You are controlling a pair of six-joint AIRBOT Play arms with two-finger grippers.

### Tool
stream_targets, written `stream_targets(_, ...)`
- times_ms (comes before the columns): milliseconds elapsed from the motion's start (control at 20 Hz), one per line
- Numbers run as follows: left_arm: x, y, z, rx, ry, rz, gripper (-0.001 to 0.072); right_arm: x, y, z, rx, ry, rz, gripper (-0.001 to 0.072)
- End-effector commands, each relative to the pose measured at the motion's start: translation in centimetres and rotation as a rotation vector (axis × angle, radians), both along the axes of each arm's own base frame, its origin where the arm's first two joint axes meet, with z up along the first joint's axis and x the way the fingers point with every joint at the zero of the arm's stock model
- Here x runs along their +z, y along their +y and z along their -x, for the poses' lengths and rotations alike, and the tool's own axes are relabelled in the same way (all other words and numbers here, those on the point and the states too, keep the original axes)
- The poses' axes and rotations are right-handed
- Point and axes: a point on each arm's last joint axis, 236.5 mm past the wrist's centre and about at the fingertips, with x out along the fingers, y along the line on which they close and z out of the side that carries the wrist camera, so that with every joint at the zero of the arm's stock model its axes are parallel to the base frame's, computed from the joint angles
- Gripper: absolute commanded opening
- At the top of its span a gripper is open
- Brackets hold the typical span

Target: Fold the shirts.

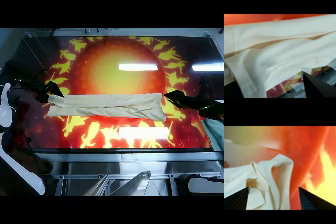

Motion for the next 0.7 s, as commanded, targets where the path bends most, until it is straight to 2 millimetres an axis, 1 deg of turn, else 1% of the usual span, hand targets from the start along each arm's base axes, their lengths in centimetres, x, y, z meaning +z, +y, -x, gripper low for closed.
stream_targets(0,3.0,-0.2,-0.2,0.007,-0.043,-0.014,0.0714,-1.1,-3.4,2.0,-0.011,0.168,0.115,0.0705)
stream_targets(100,5.2,0.3,-0.3,0.017,-0.096,-0.03,0.0714,-1.6,-2.5,1.8,-0.002,0.185,0.075,0.0704)
stream_targets(250,9.0,1.6,-0.3,0.061,-0.173,-0.058,0.0682,-4.3,0.1,2.8,0.064,0.264,0.025,0.0704)
stream_targets(300,10.2,2.0,-0.4,0.084,-0.197,-0.069,0.0471,-5.0,1.2,3.1,0.089,0.287,0.0,0.0704)
stream_targets(350,11.5,2.2,-0.4,0.092,-0.234,-0.08,0.0081,-5.3,2.6,3.4,0.121,0.308,-0.037,0.0704)
stream_targets(400,12.6,2.5,-0.5,0.097,-0.272,-0.09,0.0022,-5.3,4.0,3.5,0.156,0.322,-0.073,0.0695)
stream_targets(500,14.4,2.6,-0.5,0.107,-0.324,-0.106,0.0022,-5.1,6.3,3.5,0.215,0.335,-0.108,0.0694)
stream_targets(600,15.5,2.5,-0.6,0.11,-0.357,-0.113,0.0022,-4.9,8.4,3.2,0.254,0.341,-0.118,0.0685)
stream_targets(650,15.7,2.1,-0.7,0.104,-0.365,-0.113,0.0022,-4.8,9.4,3.2,0.28,0.339,-0.122,0.0638)
